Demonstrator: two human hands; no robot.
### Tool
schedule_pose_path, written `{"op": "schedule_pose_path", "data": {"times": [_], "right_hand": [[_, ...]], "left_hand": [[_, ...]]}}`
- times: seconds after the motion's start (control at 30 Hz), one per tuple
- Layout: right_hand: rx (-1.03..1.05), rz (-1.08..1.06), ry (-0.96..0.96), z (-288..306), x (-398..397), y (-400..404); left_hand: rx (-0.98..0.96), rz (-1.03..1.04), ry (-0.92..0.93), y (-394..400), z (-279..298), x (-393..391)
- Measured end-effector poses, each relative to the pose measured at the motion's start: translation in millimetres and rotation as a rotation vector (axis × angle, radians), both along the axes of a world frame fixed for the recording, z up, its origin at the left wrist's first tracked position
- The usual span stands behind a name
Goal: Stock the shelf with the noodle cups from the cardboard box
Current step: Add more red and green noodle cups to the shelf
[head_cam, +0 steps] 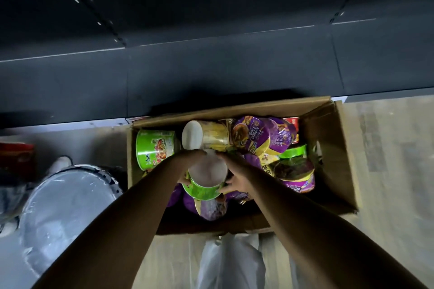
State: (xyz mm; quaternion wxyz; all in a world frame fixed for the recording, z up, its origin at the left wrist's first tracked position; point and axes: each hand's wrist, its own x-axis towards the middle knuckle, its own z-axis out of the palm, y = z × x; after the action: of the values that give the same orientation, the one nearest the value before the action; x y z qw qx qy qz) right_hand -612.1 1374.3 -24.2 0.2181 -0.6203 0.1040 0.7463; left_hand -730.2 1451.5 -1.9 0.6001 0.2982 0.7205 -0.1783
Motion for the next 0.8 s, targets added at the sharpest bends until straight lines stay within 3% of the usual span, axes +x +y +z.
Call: {"op": "schedule_pose_path", "data": {"times": [0.2,0.33,0.4,0.57,0.8], "right_hand": [[-0.015,-0.029,-0.188,68.2,23.9,0.6],[0.037,-0.119,-0.379,142.1,48.9,7.8],[0.112,-0.181,-0.364,188.7,68.6,7.4],[0.172,-0.235,-0.329,291.2,108.5,-5.4],[0.347,-0.129,-0.264,403.0,166.9,-22.5]], "left_hand": [[-0.008,0.146,-0.060,13.3,69.8,19.7],[0.225,0.098,-0.126,11.0,132.4,44.0],[0.282,0.130,-0.225,9.7,171.3,59.8],[0.137,0.179,-0.368,9.1,266.3,81.8],[0.145,-0.092,-0.613,28.7,372.3,93.8]]}}
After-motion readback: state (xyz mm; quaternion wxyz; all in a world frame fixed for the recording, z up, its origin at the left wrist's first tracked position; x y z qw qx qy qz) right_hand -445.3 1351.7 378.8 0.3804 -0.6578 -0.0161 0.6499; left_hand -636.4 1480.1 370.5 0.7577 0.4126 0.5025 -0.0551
